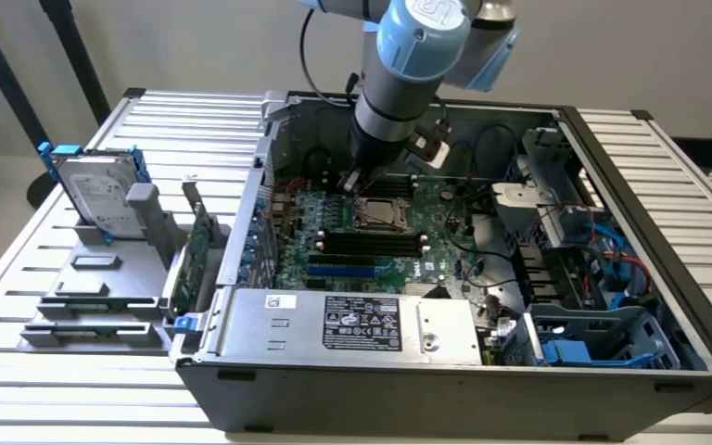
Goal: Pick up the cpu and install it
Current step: 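Install the first cpu locking lever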
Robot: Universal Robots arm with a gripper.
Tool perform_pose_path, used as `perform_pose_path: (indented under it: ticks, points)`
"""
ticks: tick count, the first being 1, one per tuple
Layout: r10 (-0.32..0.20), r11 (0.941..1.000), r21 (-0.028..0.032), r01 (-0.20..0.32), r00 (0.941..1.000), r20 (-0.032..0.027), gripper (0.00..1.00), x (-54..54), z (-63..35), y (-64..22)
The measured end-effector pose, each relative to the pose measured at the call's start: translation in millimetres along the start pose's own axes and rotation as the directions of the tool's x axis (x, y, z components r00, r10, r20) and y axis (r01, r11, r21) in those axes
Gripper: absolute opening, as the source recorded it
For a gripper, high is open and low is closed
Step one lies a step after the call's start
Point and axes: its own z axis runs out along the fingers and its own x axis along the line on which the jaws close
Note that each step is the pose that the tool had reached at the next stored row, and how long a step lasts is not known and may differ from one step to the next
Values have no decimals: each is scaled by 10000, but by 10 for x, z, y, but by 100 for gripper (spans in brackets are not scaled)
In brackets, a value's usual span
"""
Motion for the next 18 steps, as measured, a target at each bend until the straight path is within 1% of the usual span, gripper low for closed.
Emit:
perform_pose_path:
  ticks: [7,18]
  points:
    - [17,10000,-55,-17,9999,103,11,6,3,9]
    - [25,10000,-77,-24,9999,145,11,51,4,80]
